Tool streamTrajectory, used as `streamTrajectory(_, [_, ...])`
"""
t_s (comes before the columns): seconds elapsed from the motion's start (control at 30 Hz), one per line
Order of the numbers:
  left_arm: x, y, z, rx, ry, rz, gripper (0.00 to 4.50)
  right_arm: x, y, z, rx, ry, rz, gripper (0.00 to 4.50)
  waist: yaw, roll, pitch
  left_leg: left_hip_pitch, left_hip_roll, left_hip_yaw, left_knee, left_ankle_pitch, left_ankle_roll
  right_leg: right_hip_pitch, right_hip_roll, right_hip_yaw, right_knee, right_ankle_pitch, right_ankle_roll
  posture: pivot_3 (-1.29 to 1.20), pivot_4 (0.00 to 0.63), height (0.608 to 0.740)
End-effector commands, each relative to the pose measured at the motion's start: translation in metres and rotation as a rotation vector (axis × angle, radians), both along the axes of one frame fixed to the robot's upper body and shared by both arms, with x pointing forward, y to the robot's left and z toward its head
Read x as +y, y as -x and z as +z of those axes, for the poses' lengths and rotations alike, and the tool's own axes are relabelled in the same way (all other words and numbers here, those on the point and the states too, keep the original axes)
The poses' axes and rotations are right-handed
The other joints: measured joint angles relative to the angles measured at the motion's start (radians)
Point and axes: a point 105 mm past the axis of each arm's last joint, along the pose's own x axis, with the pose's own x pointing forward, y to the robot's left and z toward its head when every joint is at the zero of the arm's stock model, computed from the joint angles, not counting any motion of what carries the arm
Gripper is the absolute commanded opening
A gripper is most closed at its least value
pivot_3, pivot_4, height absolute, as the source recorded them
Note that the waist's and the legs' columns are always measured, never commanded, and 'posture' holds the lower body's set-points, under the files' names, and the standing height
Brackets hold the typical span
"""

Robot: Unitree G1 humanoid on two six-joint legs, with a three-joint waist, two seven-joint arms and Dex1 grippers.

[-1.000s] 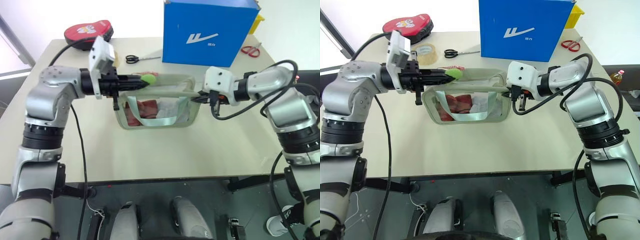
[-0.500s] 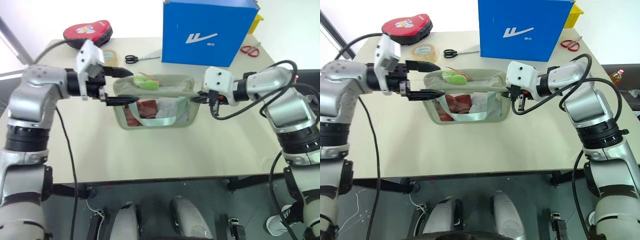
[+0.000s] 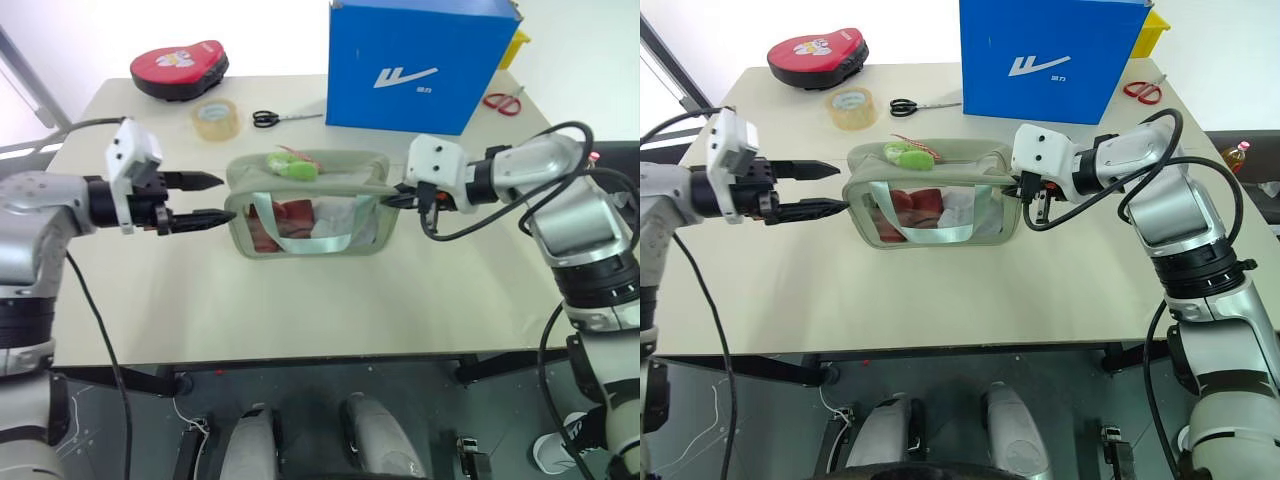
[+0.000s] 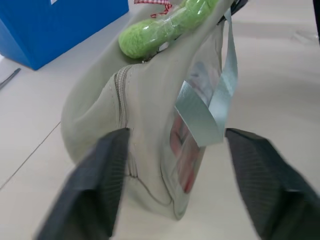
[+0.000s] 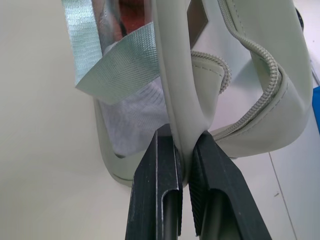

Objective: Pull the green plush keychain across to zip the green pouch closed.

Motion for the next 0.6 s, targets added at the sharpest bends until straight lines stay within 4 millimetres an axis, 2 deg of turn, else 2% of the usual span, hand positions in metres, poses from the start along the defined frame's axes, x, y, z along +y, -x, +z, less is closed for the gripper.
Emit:
streamTrajectory(0.03, [0.0, -0.002, 0.007, -0.04, -0.021, 0.008, 1.05, 0.006, 0.005, 0.005, -0.02, -0.003, 0.034, 0.0, -0.001, 0.0, 0.0, 0.0, 0.0, 0.0, 0.0, 0.0, 0.0, 0.0, 0.0, 0.0, 0.0, 0.0, 0.0, 0.0, 0.15, 0.737])
streamTrajectory(0.1, [-0.001, -0.003, 0.009, -0.042, -0.015, 0.008, 0.04, 0.005, 0.006, 0.006, -0.019, -0.003, 0.032, 0.0, 0.0, 0.0, 0.0, 0.0, 0.0, 0.0, 0.0, 0.0, 0.0, 0.0, 0.0, 0.0, 0.0, 0.0, 0.0, 0.0, 0.15, 0.737])
streamTrajectory(0.3, [0.001, -0.004, 0.01, -0.059, -0.028, 0.023, 0.04, 0.002, 0.006, 0.007, -0.009, 0.0, 0.021, 0.0, 0.0, 0.0, 0.0, 0.0, 0.0, 0.0, 0.0, 0.0, 0.0, 0.0, 0.0, 0.0, 0.0, 0.0, 0.0, 0.0, 0.15, 0.737])
streamTrajectory(0.4, [0.001, -0.003, 0.008, -0.063, -0.032, 0.02, 0.0, 0.002, 0.025, 0.018, 0.039, -0.028, 0.101, 1.14, 0.002, 0.0, 0.0, 0.0, 0.0, 0.0, 0.0, 0.0, 0.0, 0.0, 0.0, 0.0, 0.0, 0.0, 0.0, 0.0, 0.15, 0.737])
streamTrajectory(0.5, [0.002, -0.003, 0.005, -0.066, -0.044, 0.017, 0.0, 0.002, 0.039, 0.051, -0.002, -0.12, 0.188, 2.72, 0.003, 0.0, 0.0, 0.0, 0.0, 0.0, 0.0, 0.0, 0.0, 0.0, 0.0, 0.0, 0.0, 0.0, 0.0, 0.0, 0.15, 0.737])
streamTrajectory(0.6, [0.001, -0.003, 0.004, -0.069, -0.048, 0.01, 0.0, 0.015, 0.038, 0.074, -0.055, -0.2, 0.222, 4.33, -0.002, 0.0, 0.0, 0.0, 0.0, 0.0, 0.0, 0.0, 0.0, 0.0, -0.001, 0.0, -0.001, 0.0, 0.0, 0.0, 0.15, 0.737])
